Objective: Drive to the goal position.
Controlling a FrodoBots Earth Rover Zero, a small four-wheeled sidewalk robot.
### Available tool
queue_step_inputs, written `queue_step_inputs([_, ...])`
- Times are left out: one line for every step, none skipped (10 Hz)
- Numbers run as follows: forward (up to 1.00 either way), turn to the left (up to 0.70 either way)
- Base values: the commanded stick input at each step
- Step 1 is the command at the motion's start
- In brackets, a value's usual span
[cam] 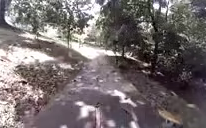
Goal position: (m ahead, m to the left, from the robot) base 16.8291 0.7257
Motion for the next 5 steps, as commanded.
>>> queue_step_inputs([0.85,0.00])
queue_step_inputs([0.85,0.00])
queue_step_inputs([0.85,0.00])
queue_step_inputs([0.85,0.00])
queue_step_inputs([0.85,0.00])
